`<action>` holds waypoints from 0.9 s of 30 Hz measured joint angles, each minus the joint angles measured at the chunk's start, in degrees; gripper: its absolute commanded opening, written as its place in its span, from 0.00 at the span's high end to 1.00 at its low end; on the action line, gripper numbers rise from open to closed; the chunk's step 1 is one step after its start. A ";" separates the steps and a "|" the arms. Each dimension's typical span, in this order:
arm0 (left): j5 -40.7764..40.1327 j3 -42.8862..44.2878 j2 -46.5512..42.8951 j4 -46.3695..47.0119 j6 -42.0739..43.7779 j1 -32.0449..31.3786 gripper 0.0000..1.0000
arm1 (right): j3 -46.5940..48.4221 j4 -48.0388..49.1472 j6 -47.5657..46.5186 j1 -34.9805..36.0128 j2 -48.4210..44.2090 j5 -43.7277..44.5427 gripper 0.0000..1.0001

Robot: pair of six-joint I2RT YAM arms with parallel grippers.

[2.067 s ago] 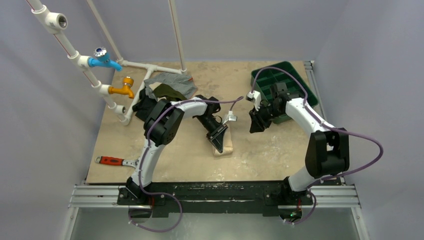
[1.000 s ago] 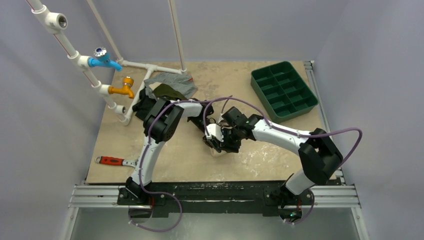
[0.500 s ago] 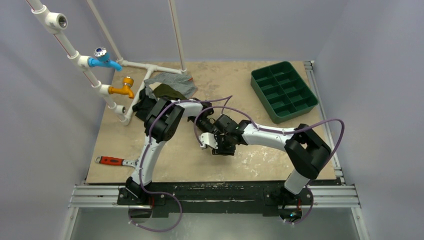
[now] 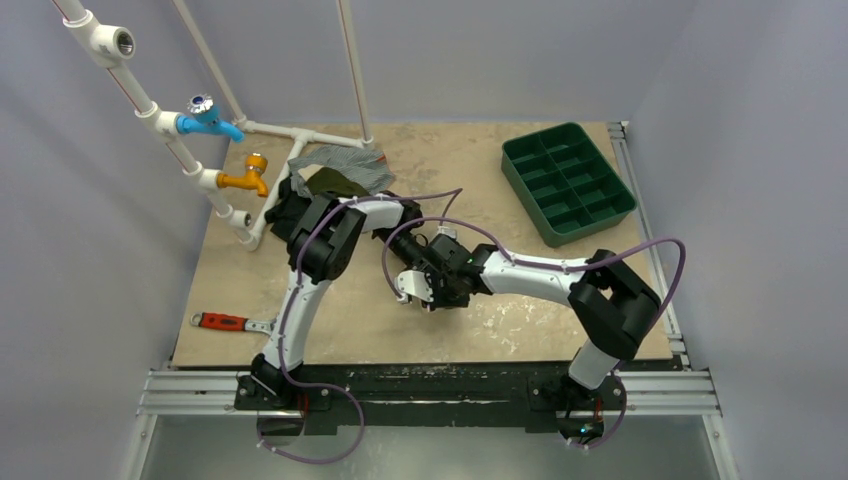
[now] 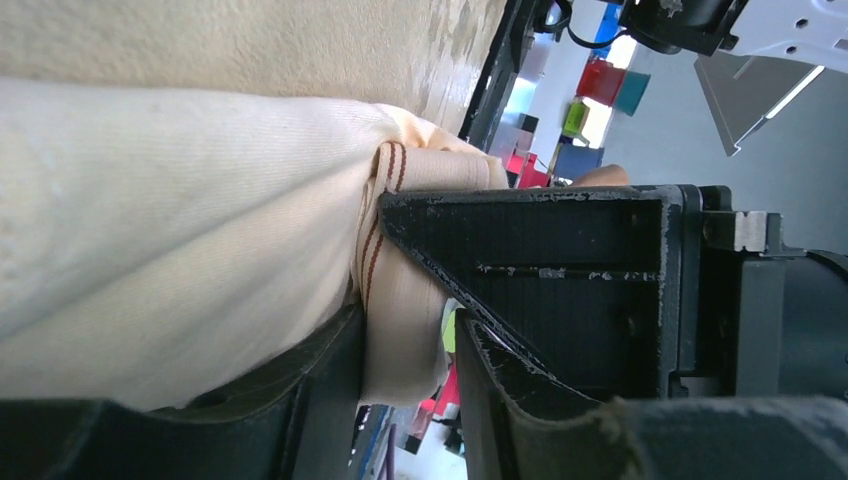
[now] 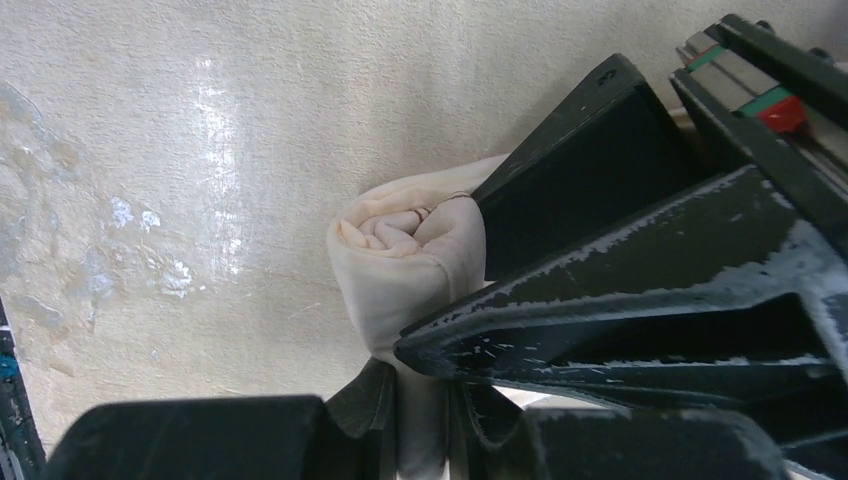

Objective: Roll the underwear
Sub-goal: Roll the underwear to the center of the board.

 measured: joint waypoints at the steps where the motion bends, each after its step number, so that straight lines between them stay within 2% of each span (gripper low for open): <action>1: -0.04 0.17 -0.02 -0.52 0.37 0.22 0.55 | 0.04 -0.07 0.11 0.04 0.02 0.07 1.00; 10: -3.06 1.40 -0.76 -2.62 0.68 1.20 0.49 | 1.62 -1.25 0.20 1.20 1.25 2.14 1.00; 18: -5.70 2.69 -0.74 -4.17 0.17 1.38 0.49 | 6.99 -7.41 0.04 1.55 4.70 2.36 1.00; 27: -9.44 7.54 0.90 -8.72 -0.07 1.40 0.48 | 15.08 -16.76 -0.04 1.42 10.01 -1.75 1.00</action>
